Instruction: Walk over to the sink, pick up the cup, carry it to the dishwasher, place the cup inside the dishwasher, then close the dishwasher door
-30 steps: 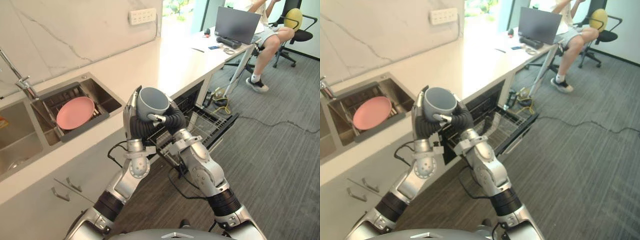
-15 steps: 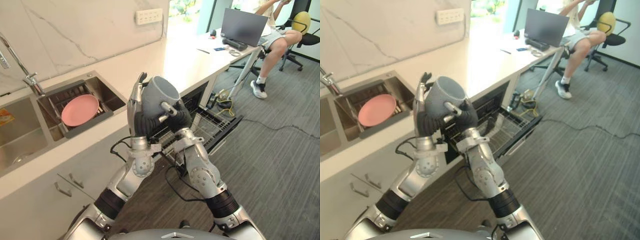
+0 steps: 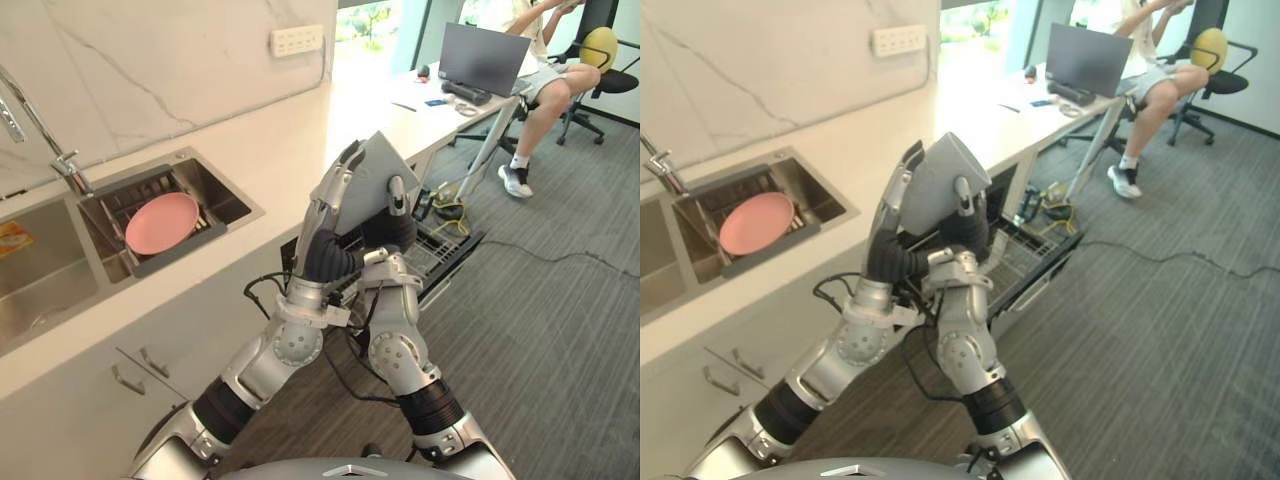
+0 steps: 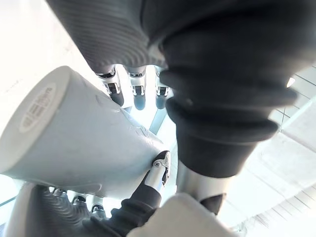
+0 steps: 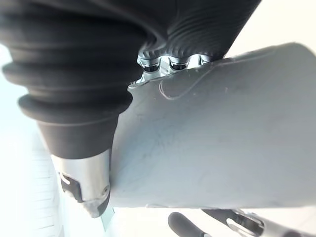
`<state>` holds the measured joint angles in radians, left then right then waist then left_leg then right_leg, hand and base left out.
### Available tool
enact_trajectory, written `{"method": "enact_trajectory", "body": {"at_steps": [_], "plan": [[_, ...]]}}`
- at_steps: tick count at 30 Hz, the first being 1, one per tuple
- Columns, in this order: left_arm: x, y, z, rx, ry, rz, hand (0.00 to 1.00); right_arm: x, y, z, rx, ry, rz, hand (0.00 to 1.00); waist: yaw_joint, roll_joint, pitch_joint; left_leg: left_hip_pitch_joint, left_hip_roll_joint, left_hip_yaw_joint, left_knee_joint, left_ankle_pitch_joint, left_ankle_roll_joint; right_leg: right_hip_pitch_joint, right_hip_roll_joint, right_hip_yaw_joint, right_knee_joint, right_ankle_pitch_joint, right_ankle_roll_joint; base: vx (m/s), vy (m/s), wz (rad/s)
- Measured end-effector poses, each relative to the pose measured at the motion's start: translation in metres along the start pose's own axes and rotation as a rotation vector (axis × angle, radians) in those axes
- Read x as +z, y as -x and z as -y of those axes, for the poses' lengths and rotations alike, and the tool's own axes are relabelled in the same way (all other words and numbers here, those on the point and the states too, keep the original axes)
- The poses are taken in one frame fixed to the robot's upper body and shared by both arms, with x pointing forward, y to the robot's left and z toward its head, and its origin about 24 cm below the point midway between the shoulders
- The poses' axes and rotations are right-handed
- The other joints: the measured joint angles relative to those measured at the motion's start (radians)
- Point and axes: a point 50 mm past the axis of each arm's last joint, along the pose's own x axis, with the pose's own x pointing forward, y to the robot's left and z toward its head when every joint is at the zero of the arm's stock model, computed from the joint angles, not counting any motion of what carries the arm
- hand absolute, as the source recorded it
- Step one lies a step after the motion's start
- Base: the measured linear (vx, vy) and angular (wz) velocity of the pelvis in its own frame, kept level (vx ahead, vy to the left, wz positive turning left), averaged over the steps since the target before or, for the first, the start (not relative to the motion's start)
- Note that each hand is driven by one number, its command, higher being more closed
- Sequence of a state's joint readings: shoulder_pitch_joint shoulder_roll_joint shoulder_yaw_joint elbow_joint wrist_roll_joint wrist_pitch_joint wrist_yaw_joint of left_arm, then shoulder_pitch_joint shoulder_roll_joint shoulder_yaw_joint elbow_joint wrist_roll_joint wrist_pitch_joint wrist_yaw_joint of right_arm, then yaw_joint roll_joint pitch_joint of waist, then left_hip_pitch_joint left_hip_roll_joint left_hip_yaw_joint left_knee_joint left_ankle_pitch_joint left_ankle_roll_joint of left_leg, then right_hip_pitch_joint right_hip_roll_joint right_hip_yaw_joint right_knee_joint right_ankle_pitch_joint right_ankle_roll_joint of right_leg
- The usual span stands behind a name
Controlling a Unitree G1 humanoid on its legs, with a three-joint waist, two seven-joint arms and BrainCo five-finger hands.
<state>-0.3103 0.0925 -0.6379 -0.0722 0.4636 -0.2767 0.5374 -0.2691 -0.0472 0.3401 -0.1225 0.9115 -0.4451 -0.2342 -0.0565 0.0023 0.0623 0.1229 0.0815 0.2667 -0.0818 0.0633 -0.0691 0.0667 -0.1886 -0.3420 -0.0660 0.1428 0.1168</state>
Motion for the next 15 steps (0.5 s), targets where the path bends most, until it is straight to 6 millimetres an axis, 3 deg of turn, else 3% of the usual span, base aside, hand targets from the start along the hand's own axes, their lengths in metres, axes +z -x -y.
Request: {"method": "enact_trajectory", "body": {"at_steps": [9, 11, 13, 15], "plan": [[-0.013, 0.010, -0.005, -0.035, -0.044, -0.079, 0.00, 0.017, -0.004, 0.009, -0.032, 0.055, 0.115, 1.00, -0.013, 0.034, -0.007, -0.019, 0.000, -0.007, 0.002, 0.004, 0.001, -0.014, -0.002, -0.002, -0.003, 0.004, 0.004, 0.00, -0.004, 0.02], [-0.020, 0.025, -0.002, -0.095, -0.066, -0.125, 0.00, 0.036, -0.009, 0.011, -0.045, 0.039, 0.214, 1.00, -0.017, 0.043, -0.003, -0.020, -0.001, -0.009, 0.004, 0.004, 0.001, -0.013, -0.002, -0.003, -0.006, 0.007, 0.003, 0.00, 0.000, 0.00], [-0.032, 0.060, 0.007, -0.187, -0.095, -0.232, 0.00, 0.075, -0.013, 0.006, -0.035, -0.005, 0.425, 1.00, -0.020, 0.051, 0.002, -0.021, -0.003, -0.009, 0.004, 0.004, 0.001, -0.011, -0.001, -0.005, -0.011, 0.008, 0.003, 0.00, 0.000, 0.00], [-0.034, 0.067, 0.005, -0.174, -0.102, -0.264, 0.00, 0.098, -0.009, 0.010, -0.045, -0.016, 0.562, 1.00, -0.021, 0.051, 0.003, -0.020, -0.004, -0.010, 0.004, 0.004, 0.001, -0.008, -0.001, -0.007, -0.013, 0.008, 0.003, 0.00, 0.000, 0.00]]}}
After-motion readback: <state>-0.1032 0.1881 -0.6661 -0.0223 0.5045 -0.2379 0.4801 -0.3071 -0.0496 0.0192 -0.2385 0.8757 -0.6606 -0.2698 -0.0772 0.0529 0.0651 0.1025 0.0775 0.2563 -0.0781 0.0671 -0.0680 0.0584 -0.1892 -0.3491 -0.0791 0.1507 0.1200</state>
